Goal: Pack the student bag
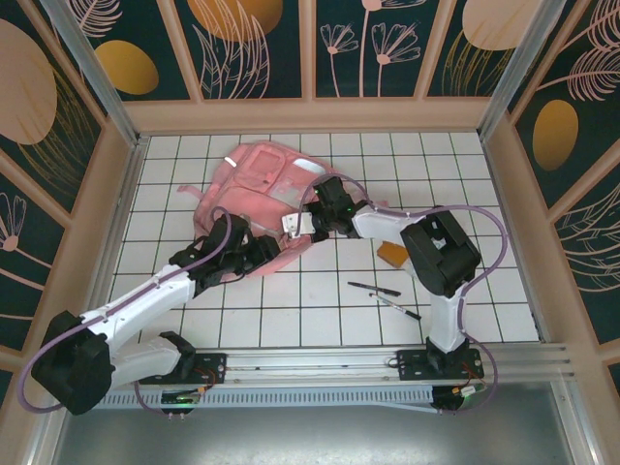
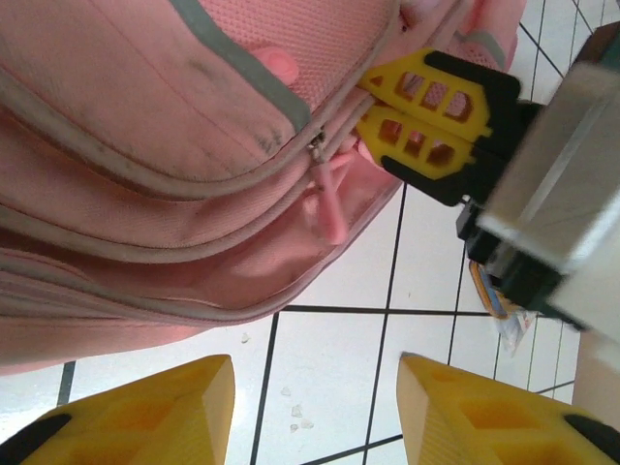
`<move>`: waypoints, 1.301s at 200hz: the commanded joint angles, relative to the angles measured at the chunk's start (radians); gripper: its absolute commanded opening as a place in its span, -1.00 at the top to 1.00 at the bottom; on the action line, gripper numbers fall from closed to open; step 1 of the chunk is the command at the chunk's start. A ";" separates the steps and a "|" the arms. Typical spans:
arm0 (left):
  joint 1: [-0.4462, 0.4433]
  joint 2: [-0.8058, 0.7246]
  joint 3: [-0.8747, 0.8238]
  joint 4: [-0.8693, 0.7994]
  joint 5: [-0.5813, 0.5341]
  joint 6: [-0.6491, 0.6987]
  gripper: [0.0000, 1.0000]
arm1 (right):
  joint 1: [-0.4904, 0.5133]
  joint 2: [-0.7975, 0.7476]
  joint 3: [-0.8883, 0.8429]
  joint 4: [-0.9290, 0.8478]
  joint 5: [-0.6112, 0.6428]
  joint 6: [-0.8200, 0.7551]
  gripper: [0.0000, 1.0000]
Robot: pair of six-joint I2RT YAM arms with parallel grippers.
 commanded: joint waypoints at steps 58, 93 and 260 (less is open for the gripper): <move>-0.051 0.037 0.171 -0.067 -0.106 -0.047 0.11 | -0.059 -0.101 0.100 0.168 -0.214 0.441 1.00; -0.098 0.069 0.225 -0.148 -0.250 -0.149 0.11 | -0.059 -0.105 0.062 0.329 -0.250 0.638 1.00; -0.098 0.293 0.323 -0.136 -0.610 -0.106 -0.07 | 0.008 -0.161 -0.107 0.450 -0.391 0.687 1.00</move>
